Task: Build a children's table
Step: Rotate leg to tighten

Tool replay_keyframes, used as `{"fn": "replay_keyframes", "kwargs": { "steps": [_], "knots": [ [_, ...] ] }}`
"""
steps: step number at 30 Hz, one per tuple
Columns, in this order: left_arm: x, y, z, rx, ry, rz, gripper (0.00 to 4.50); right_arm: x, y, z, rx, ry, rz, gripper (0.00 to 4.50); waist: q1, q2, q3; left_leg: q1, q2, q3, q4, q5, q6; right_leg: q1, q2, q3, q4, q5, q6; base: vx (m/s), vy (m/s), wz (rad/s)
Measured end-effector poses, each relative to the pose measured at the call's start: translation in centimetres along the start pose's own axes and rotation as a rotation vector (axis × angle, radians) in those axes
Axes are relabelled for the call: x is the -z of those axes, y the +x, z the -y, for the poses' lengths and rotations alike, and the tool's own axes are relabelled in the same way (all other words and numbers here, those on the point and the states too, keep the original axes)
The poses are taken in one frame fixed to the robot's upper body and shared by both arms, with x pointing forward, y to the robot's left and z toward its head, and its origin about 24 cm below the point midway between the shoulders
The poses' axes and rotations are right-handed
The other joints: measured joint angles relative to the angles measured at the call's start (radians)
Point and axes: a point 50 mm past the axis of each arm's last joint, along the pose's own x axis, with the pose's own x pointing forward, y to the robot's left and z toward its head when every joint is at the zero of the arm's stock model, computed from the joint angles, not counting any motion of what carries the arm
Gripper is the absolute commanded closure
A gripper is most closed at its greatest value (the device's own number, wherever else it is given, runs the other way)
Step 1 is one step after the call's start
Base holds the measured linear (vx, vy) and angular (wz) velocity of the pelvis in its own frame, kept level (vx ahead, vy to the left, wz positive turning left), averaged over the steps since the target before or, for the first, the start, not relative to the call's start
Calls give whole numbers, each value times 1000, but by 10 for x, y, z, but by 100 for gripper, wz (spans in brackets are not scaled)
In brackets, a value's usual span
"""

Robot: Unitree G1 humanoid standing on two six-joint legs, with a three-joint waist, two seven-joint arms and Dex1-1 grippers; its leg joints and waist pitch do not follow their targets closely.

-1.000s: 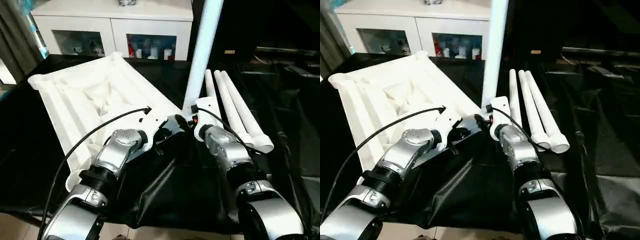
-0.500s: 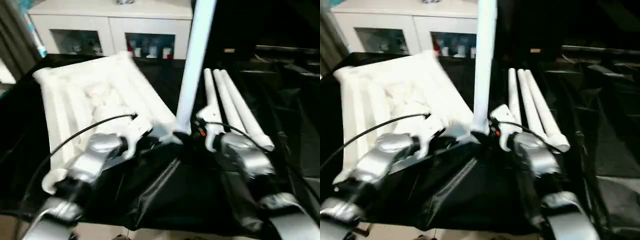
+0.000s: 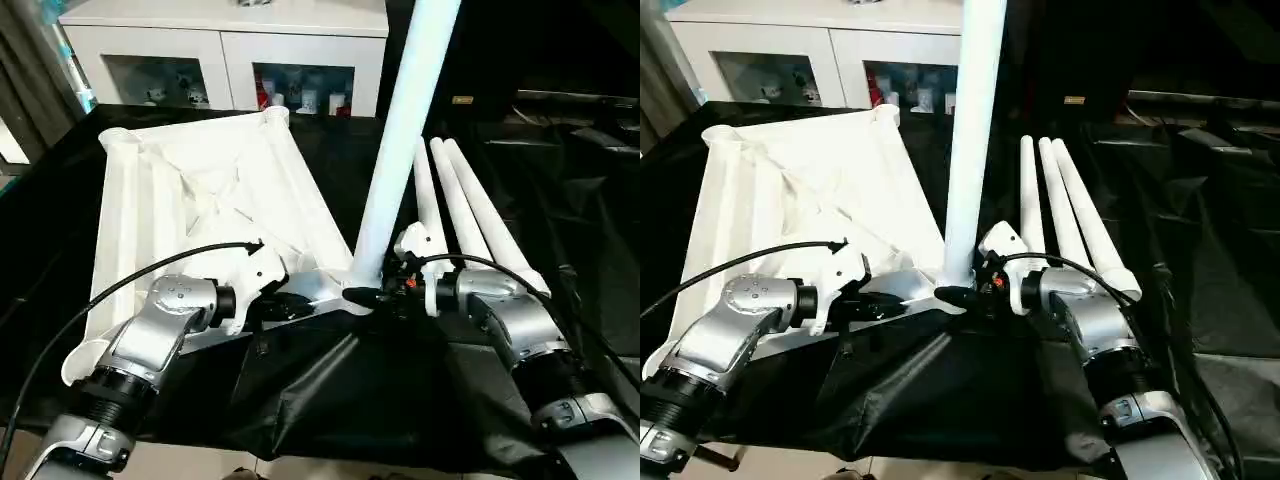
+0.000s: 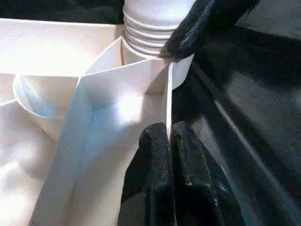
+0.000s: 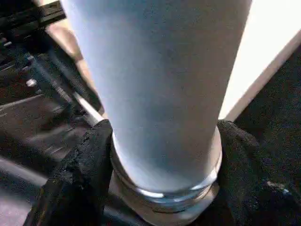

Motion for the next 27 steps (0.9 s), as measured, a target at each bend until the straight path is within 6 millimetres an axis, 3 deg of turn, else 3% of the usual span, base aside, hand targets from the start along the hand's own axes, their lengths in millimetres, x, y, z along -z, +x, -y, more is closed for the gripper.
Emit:
{"fn": "replay_keyframes", "kwargs": {
  "steps": [4,12,13,16,27],
  "knots": [
    [-5,14,-7,-106,-51,10,450,-3,14,10,169,31,7,171,-7,1,0,2,0,0,3,0,0,2,0,1,1,1,-1,0,0,0],
    [-28,63,-13,-303,-158,28,450,-10,40,23,578,194,44,172,1,8,-5,4,-4,1,5,-1,1,7,-5,1,-1,0,0,0,0,0],
    [-30,66,-12,-305,-160,30,450,-11,42,22,595,202,49,172,1,9,-5,4,-4,1,5,-1,2,7,-5,1,-1,0,0,0,0,0],
    [-31,67,-12,-311,-147,32,450,-12,45,22,607,226,70,102,3,9,-5,3,-4,0,3,-1,2,7,-5,0,-1,0,0,0,0,0],
    [-33,70,-16,-345,-121,27,450,-7,38,23,623,215,124,97,3,8,-5,3,-3,0,4,-1,1,6,-5,-1,-1,-1,2,0,0,0]
  ]
}}
